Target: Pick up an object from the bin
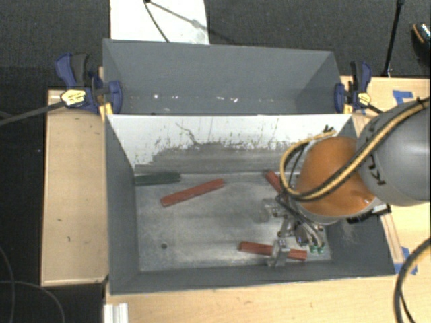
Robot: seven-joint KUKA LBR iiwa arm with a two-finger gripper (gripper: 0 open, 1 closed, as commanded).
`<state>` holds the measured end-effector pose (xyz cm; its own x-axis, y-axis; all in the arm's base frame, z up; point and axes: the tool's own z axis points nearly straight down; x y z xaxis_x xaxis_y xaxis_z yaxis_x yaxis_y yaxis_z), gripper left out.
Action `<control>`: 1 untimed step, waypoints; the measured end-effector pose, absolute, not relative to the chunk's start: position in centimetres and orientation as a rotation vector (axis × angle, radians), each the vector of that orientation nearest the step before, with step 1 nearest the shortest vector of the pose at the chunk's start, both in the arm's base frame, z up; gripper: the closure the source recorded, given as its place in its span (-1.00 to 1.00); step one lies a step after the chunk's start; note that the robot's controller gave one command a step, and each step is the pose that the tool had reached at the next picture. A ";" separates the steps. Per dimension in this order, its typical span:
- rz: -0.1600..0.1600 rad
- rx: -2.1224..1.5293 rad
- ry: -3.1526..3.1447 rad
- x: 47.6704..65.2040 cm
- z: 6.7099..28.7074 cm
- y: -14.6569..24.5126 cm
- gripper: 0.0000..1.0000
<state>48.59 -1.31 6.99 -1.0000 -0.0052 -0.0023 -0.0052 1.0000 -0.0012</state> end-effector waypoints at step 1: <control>0.001 -0.007 3.140 48.6 7.0 -0.9 1.00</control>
Offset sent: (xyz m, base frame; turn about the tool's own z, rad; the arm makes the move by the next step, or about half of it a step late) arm 0.0000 0.0000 0.0000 0.0000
